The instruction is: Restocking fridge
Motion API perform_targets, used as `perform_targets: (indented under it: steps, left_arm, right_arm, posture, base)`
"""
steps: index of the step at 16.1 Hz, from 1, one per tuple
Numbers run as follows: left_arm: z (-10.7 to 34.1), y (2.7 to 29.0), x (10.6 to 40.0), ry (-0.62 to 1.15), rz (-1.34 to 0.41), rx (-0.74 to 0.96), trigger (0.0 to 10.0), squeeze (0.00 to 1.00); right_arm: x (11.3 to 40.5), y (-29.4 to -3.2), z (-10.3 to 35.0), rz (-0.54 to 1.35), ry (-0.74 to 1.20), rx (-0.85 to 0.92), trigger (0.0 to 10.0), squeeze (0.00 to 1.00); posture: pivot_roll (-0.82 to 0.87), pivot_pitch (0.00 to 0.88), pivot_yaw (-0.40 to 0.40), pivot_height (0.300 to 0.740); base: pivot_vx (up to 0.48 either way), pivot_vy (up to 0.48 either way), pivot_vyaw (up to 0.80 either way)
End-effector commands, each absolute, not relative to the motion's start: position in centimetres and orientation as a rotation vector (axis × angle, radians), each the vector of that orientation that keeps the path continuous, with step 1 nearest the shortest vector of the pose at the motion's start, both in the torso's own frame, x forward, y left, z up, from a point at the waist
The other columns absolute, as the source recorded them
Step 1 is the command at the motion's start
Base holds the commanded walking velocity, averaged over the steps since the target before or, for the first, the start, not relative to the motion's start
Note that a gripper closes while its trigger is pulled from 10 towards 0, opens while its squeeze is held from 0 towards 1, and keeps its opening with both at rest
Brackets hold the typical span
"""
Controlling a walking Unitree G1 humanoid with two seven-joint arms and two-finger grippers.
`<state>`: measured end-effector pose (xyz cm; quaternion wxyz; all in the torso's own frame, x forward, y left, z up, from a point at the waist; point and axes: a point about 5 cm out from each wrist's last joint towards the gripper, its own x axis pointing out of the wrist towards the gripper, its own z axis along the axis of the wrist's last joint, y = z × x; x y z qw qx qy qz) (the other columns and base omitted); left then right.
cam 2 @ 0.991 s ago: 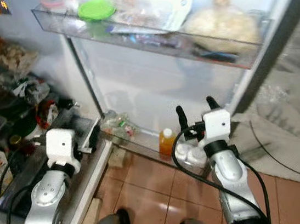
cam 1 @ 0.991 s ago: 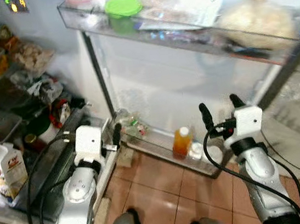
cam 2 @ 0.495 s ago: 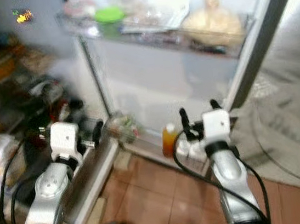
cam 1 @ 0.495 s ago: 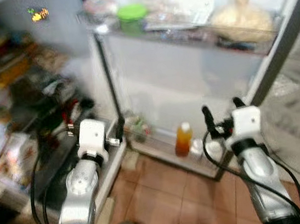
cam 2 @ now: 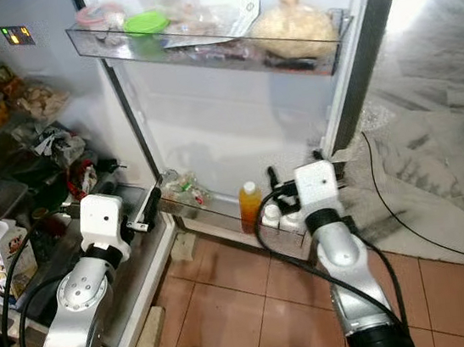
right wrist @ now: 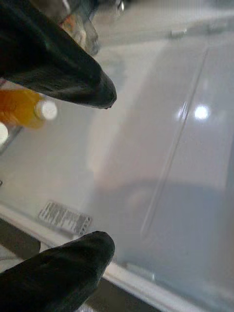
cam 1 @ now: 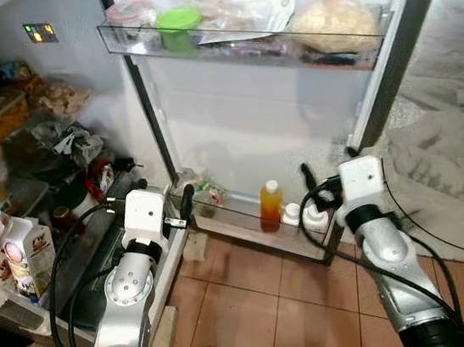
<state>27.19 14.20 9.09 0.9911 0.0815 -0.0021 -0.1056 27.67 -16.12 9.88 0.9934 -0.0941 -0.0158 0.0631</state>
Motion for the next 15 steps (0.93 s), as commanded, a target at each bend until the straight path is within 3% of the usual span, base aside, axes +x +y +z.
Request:
perform_targets:
  steps: [1,9,13,15]
  left_arm:
    - [9.3,14.1,27.4,-0.015,-0.213,0.176,10.0,0.00]
    - [9.3,14.0,27.3,-0.013,-0.213,0.186,10.0,0.00]
    - [9.2,14.1,27.2,-0.010,-0.205,0.192,10.0,0.00]
    - [9.1,14.1,27.2,-0.005,-0.204,0.191,10.0,0.00]
  right_arm:
    - [28.0,-15.9,10.6,0.142,-0.058,-0.186,10.0,0.00]
    - [28.6,-15.9,11.0,0.128,-0.079,-0.191,10.0,0.00]
    - [29.0,-15.6,11.3,0.203,-0.117,-0.263,10.0,0.00]
    - [29.8,-16.9,11.5,0.141,-0.114,-0.258,10.0,0.00]
  posture:
    - [0.04,0.033,0.034,0.740]
    - [0.05,0.039,0.035,0.740]
    - [0.05,0.037,0.030,0.740]
    - [0.06,0.036,0.026,0.740]
  base:
    - [0.000,-0.480,0.00]
    - [0.000,-0.472,0.78]
    - [0.000,-0.463,0.41]
    - [0.000,-0.171,0.00]
